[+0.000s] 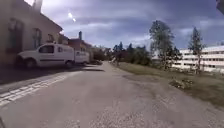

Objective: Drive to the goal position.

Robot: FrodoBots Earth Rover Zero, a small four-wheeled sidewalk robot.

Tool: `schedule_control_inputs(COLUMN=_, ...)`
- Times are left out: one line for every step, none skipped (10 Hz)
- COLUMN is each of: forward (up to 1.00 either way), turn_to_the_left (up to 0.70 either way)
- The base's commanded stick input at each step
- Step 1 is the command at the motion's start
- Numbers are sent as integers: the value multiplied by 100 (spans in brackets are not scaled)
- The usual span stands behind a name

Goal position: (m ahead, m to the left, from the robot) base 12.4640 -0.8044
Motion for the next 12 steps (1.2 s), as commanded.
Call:
schedule_control_inputs(forward=70, turn_to_the_left=6)
schedule_control_inputs(forward=70, turn_to_the_left=6)
schedule_control_inputs(forward=70, turn_to_the_left=6)
schedule_control_inputs(forward=70, turn_to_the_left=6)
schedule_control_inputs(forward=70, turn_to_the_left=6)
schedule_control_inputs(forward=70, turn_to_the_left=6)
schedule_control_inputs(forward=70, turn_to_the_left=6)
schedule_control_inputs(forward=70, turn_to_the_left=6)
schedule_control_inputs(forward=70, turn_to_the_left=6)
schedule_control_inputs(forward=70, turn_to_the_left=6)
schedule_control_inputs(forward=70, turn_to_the_left=6)
schedule_control_inputs(forward=70, turn_to_the_left=6)
